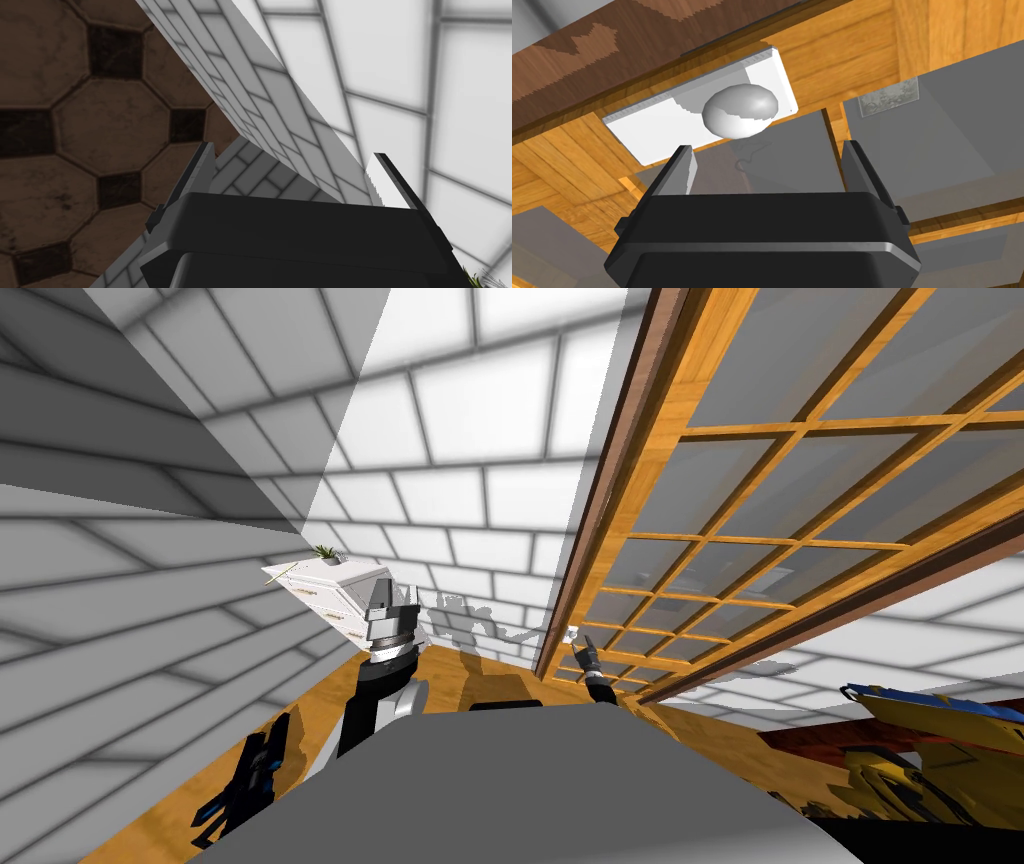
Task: Pull the door open
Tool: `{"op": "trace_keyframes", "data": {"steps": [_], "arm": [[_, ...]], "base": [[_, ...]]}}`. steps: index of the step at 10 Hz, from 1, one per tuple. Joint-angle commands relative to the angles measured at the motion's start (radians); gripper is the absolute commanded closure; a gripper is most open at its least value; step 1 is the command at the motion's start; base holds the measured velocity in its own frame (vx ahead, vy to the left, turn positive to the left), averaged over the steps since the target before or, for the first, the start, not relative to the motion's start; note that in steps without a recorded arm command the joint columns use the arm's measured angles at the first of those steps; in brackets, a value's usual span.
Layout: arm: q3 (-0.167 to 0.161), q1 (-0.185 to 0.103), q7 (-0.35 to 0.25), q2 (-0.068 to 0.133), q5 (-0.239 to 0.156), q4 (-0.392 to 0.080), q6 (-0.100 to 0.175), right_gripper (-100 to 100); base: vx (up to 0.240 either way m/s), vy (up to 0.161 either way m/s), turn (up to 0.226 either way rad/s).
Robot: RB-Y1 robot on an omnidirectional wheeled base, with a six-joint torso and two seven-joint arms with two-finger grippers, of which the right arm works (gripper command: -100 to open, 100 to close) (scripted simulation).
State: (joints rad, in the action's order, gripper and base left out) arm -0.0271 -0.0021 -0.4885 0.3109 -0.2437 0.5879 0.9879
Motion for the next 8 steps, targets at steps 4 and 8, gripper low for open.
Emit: {"op": "trace_keyframes", "data": {"steps": [4,8], "arm": [[-0.015,-0.009,-0.127,-0.015,-0.045,0.009,-0.016,-100],[-0.025,-0.016,-0.211,-0.025,-0.076,0.014,-0.026,-100]], "base": [[-0.049,-0.011,0.031],[-0.05,-0.01,0.032]]}}
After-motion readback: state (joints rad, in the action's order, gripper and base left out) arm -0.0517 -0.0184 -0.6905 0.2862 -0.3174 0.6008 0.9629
